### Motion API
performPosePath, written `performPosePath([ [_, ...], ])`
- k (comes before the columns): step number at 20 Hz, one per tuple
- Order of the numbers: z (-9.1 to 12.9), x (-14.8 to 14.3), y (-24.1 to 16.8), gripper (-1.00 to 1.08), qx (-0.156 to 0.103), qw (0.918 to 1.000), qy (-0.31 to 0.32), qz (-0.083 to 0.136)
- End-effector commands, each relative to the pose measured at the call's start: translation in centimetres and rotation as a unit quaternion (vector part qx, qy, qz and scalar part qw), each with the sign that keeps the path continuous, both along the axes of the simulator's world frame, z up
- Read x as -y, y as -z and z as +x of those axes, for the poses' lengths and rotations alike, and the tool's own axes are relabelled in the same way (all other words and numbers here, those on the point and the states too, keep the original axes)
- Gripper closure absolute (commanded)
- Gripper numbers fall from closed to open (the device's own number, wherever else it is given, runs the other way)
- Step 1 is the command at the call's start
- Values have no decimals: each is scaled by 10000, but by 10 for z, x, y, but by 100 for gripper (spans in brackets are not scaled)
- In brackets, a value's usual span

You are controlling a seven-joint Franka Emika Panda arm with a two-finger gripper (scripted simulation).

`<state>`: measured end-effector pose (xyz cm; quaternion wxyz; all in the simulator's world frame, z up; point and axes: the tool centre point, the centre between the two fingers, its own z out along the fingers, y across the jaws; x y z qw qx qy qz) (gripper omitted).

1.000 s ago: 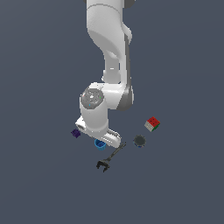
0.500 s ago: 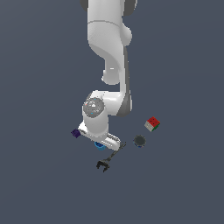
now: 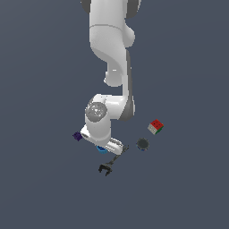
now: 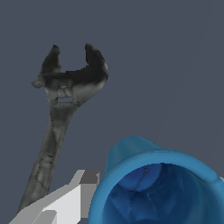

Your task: Pick up a designated object from a clutter of objects.

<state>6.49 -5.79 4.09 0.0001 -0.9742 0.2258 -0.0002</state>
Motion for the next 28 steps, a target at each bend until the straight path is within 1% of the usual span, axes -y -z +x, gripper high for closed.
performPosePath([
  [1, 0, 0, 1, 108, -2, 10000, 3, -1],
  [9, -1, 1, -4, 108, -1, 10000, 0, 0],
  [15, -4, 8, -26, 108, -1, 10000, 0, 0],
  [21, -11, 21, -68, 108, -1, 10000, 1, 3],
  [28, -23, 45, -141, 108, -1, 10000, 4, 6],
])
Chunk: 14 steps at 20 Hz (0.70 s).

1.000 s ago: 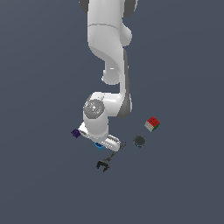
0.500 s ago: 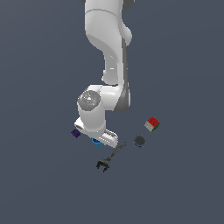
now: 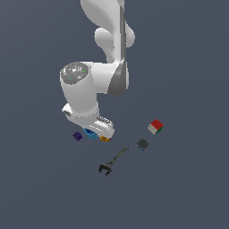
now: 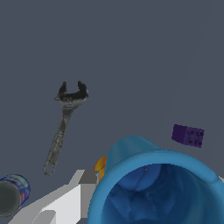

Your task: Pick up a designated object from a clutter of objects.

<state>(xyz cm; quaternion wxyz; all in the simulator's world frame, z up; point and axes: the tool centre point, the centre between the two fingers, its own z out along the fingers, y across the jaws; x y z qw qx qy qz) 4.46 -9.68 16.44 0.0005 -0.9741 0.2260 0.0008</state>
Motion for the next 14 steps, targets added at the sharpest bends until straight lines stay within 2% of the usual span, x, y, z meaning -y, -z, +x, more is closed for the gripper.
performPosePath([
  [1, -5, 9, -30, 108, 8, 10000, 2, 0],
  [14, -25, 56, -177, 108, 8, 10000, 6, 1],
])
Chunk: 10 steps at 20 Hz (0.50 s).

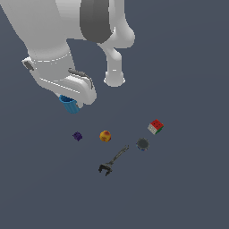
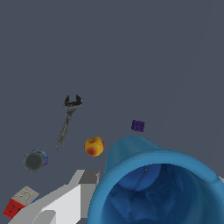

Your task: Pick up a designated object from a clutter of objects.

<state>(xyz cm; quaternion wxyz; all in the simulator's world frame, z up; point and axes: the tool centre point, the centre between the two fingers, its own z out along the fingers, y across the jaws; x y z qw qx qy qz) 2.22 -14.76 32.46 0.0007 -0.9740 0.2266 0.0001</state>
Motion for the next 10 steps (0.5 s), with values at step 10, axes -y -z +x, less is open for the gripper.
performPosePath([
  [10, -10, 30, -95, 108, -1, 10000, -5, -7],
])
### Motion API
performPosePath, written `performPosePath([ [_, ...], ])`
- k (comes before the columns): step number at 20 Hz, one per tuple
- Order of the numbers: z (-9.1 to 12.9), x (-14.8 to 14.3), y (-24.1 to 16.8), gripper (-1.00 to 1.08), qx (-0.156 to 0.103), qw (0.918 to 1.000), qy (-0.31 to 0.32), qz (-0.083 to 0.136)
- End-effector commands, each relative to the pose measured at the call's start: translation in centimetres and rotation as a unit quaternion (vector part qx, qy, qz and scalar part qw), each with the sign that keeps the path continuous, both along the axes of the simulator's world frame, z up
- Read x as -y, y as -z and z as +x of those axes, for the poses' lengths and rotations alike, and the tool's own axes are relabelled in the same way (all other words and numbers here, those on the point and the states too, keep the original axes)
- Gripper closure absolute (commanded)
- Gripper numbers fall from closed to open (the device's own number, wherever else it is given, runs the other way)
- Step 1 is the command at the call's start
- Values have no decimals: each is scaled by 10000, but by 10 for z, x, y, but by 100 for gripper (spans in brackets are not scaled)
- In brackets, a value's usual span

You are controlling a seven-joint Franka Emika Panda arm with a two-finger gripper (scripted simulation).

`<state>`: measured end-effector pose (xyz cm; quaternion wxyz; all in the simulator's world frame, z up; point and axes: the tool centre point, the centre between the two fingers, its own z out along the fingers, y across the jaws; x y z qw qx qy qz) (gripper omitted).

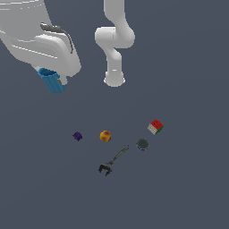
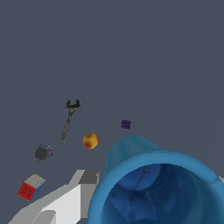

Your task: Pick up a designated object from a clutter of objects.

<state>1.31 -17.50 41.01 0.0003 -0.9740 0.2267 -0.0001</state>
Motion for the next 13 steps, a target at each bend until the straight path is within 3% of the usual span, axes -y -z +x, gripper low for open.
performPosePath([
  [1, -1, 4, -14, 108, -2, 10000, -6, -2],
  [13, -1, 11, -34, 108, -2, 10000, -6, -2],
])
